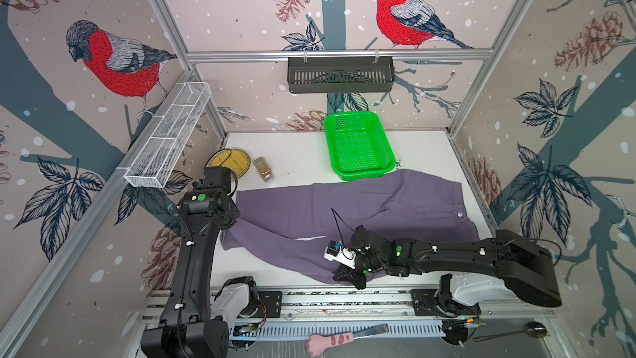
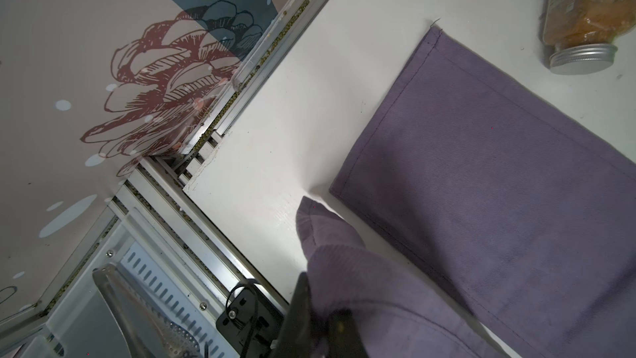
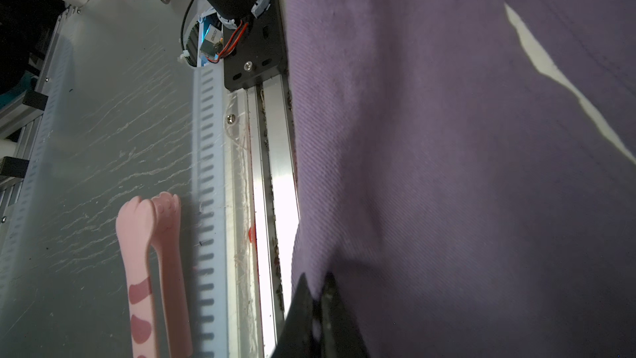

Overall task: Fold and stack the trousers
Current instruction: Flatten out the trousers at the center of the table.

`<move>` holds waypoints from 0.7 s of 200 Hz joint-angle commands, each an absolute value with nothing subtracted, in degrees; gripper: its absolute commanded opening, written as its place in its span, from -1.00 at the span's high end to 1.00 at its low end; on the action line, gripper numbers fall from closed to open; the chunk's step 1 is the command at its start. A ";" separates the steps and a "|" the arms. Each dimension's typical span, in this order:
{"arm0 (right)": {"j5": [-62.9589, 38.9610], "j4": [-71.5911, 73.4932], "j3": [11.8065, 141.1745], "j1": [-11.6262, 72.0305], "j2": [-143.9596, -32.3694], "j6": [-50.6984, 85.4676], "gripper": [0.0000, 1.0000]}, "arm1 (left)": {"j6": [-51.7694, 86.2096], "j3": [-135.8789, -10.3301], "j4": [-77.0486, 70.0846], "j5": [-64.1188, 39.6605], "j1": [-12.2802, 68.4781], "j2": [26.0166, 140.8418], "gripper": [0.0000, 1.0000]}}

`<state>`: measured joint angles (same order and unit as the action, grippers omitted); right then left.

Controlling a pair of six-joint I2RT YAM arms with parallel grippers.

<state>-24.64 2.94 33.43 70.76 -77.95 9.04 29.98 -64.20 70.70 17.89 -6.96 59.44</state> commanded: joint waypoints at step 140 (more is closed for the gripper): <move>-12.39 6.17 34.19 64.54 -80.08 12.30 0.19 | 28.66 -58.26 49.98 13.89 -7.13 82.47 1.00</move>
